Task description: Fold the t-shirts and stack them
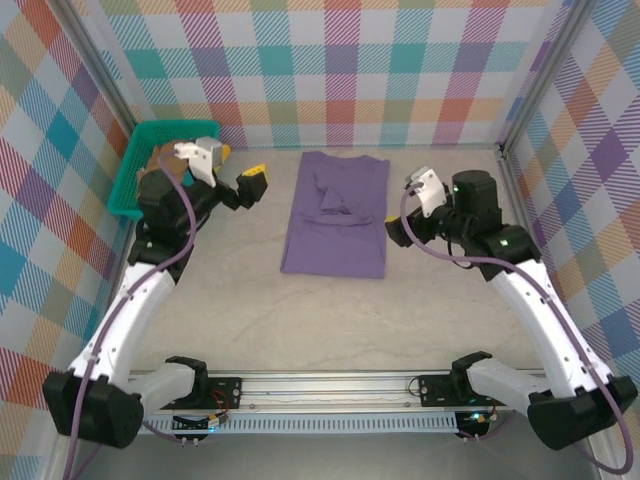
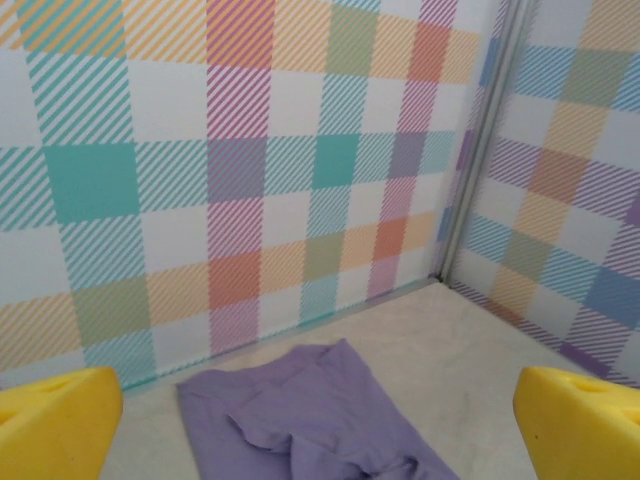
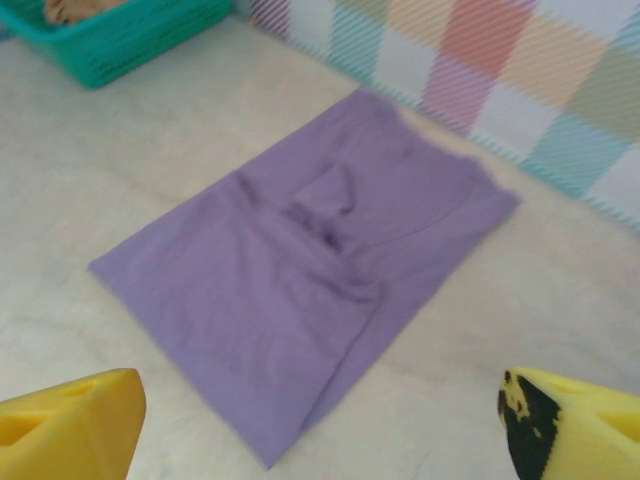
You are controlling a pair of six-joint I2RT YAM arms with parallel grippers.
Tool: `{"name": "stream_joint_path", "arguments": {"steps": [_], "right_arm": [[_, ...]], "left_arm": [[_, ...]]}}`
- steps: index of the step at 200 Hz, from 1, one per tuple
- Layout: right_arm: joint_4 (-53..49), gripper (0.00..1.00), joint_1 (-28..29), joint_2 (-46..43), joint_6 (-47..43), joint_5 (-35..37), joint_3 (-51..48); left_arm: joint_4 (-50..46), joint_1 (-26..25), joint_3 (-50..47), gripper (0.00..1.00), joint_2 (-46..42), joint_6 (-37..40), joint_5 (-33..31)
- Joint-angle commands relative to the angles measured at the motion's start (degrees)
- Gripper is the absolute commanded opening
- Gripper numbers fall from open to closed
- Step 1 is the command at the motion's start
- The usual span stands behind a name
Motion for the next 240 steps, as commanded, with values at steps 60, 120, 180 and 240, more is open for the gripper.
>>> {"name": "stream_joint_path", "arguments": {"steps": [60,120,180,240], "right_arm": [[-5.81,0.89,7.87,2.73,-14.14,0.81,-6.66],[-3.95,0.84,13.0,17.9,-23.56,6.36,-10.68],[-1.22,0.83,13.68,32.34,-25.45,13.2,-7.53],[-1.31,0.73,13.11,41.76,-25.05,15.59,-2.52]], "left_arm": [[-3.0,0.19,-9.04,1.0,-5.86,-7.41,12.2],[-3.7,0.26,-11.17,1.0,-8.02,-7.97,6.08],[-7.51,0.26,-10.32,0.88,-6.25,-6.82,-0.55],[-6.44,0.24,-10.85,0.87,-5.95,-7.26,-2.53]]}}
